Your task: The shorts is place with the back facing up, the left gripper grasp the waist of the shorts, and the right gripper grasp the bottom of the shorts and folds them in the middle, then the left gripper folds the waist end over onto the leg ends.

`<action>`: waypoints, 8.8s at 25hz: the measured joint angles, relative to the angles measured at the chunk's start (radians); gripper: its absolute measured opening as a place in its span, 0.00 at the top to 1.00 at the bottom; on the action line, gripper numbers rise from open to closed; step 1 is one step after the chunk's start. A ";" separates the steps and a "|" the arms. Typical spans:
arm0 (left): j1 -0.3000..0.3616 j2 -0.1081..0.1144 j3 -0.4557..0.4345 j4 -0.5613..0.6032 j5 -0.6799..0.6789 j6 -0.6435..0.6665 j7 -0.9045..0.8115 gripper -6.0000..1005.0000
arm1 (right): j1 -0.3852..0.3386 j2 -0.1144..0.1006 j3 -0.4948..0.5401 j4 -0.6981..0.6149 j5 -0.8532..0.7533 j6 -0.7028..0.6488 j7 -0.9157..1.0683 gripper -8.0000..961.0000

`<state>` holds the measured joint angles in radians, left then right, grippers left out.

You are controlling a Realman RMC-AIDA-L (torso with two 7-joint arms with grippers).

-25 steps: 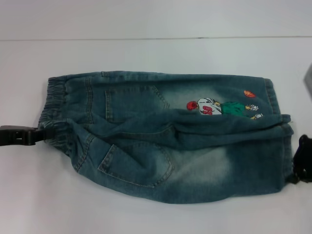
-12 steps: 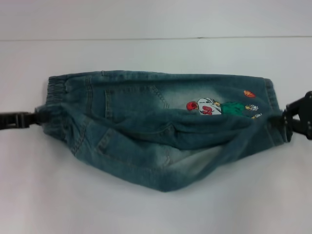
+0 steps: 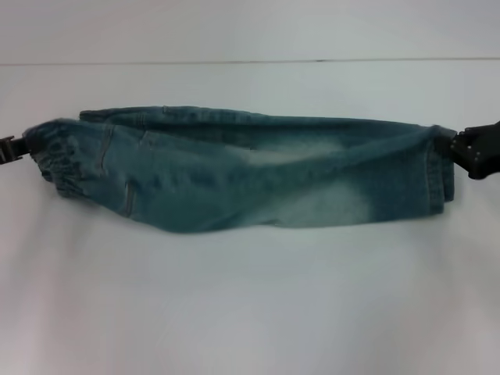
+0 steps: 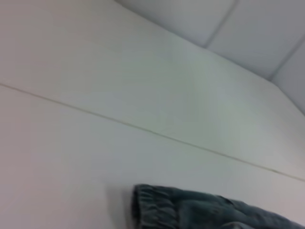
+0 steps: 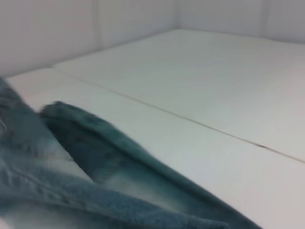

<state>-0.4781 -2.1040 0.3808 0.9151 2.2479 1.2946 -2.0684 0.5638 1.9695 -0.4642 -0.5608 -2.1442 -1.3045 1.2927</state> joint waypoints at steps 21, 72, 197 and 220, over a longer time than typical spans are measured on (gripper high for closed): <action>-0.071 -0.057 0.136 -0.086 -0.069 -0.344 0.137 0.92 | 0.009 0.083 0.005 0.045 0.097 0.289 -0.152 0.95; -0.048 -0.060 0.305 -0.082 -0.148 -0.539 0.140 0.21 | 0.042 0.101 -0.084 0.058 0.165 0.397 -0.185 0.17; -0.254 0.096 0.116 -0.277 0.347 -0.169 -0.251 0.78 | 0.042 0.025 -0.209 -0.080 0.096 -0.215 -0.087 0.07; -0.255 0.093 0.127 -0.150 0.235 -0.010 -0.119 0.95 | 0.075 0.119 -0.215 0.070 0.211 0.132 -0.192 0.41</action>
<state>-0.7334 -2.0114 0.5073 0.7651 2.4826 1.2842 -2.1876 0.6392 2.0889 -0.6790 -0.4908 -1.9332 -1.1723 1.1008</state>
